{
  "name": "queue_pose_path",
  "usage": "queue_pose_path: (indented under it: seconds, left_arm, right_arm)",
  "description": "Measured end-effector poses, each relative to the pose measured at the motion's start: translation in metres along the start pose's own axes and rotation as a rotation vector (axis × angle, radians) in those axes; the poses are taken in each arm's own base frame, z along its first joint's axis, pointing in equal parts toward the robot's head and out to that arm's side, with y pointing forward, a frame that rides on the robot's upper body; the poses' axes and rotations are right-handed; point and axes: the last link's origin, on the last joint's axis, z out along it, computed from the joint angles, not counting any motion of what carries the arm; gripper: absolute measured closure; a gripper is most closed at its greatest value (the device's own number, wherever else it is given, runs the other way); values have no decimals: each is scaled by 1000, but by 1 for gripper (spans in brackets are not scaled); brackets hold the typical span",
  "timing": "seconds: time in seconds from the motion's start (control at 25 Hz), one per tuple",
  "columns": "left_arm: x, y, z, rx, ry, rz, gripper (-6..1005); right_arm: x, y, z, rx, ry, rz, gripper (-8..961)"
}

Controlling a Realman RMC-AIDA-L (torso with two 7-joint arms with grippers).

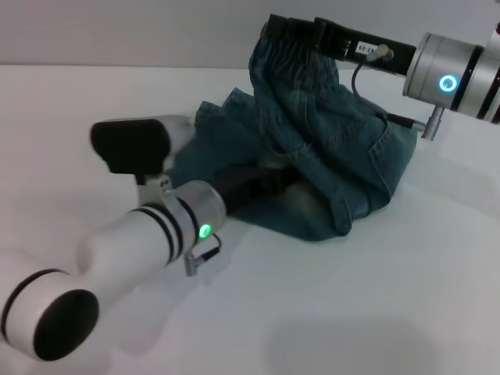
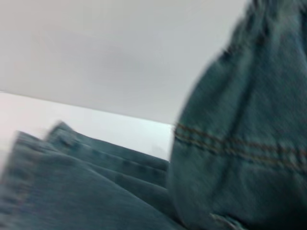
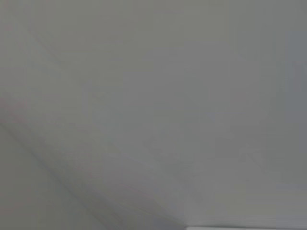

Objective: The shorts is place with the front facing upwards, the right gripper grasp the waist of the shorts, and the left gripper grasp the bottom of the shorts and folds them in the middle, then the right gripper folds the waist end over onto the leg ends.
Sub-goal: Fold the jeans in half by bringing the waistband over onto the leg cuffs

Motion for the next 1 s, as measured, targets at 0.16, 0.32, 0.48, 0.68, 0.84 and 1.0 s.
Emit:
queue_pose_path:
  seconds: [0.16,0.32,0.48,0.68,0.84,1.0]
  left_arm:
    - [5,-8,-4,25,26,9,172]
    - [13,-18,-5,55,46,28,172]
    - [21,-34,-7,104,69,57,172]
    - [27,-51,-9,155,86,79,172]
    - [34,-67,-10,204,100,112,172]
    - [45,-82,-14,252,139,116,172]
  right_arm:
    - [3,-1,-1,2,2,1,950]
    - [4,-2,-1,2,2,5,950]
    - [5,-1,-1,0,3,7,951]
    - [6,-2,-3,2,1,11,951]
    - [6,-3,-4,3,-1,13,951]
    - [7,-3,-4,5,0,14,951]
